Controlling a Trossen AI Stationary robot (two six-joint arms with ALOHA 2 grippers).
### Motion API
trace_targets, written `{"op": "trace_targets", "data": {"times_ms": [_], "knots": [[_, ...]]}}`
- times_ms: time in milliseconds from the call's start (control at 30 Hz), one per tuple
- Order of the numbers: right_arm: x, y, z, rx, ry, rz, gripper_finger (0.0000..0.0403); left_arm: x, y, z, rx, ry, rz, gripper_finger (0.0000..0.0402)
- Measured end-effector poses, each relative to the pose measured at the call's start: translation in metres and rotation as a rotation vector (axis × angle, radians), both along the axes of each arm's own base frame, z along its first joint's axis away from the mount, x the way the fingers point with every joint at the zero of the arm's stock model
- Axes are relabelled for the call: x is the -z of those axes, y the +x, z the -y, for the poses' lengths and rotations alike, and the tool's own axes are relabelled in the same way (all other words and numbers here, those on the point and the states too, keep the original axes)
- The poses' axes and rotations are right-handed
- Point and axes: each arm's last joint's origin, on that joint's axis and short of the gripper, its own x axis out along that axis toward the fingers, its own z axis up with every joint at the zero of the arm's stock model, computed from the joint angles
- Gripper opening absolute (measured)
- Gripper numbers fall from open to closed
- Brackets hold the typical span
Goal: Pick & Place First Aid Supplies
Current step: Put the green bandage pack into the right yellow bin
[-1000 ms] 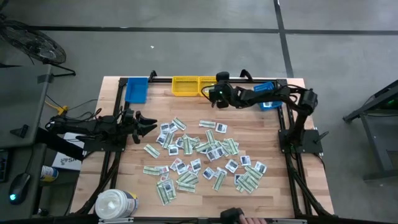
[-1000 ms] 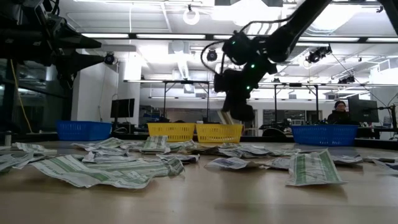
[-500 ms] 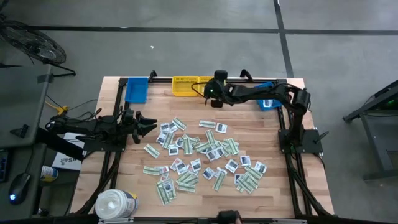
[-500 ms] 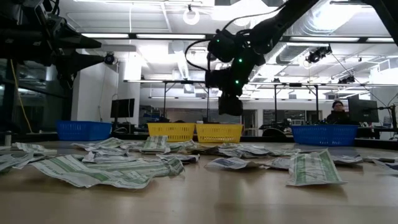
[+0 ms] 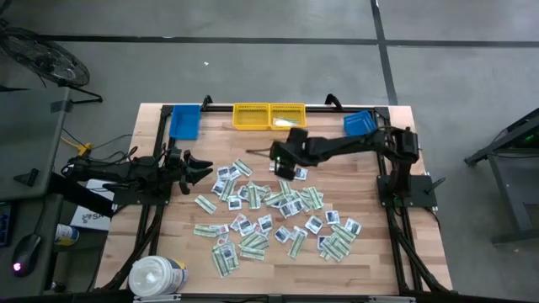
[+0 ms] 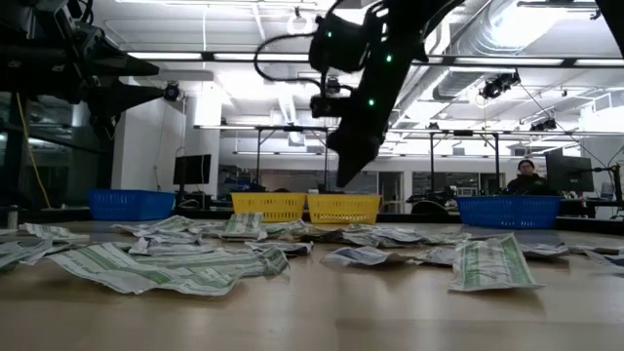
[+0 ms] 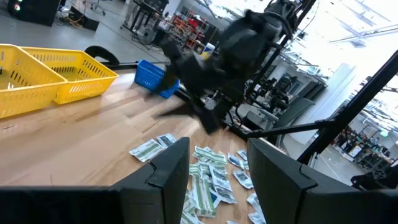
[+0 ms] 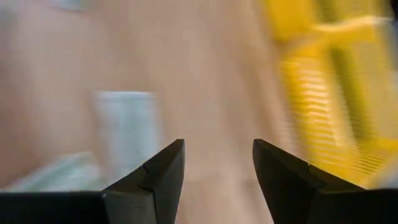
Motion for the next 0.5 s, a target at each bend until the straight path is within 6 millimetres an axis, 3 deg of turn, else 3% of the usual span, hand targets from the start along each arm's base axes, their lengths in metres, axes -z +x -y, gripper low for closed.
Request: {"op": "trace_targets", "data": {"times_ms": [133, 500], "knots": [[0.008, 0.002, -0.018, -0.075, 0.075, 0.017, 0.0185, 0.000, 0.000, 0.000, 0.000, 0.000, 0.000, 0.0161], [0.050, 0.020, -0.057, -0.130, -0.056, 0.026, 0.0177, 0.000, 0.000, 0.000, 0.000, 0.000, 0.000, 0.0161]]}}
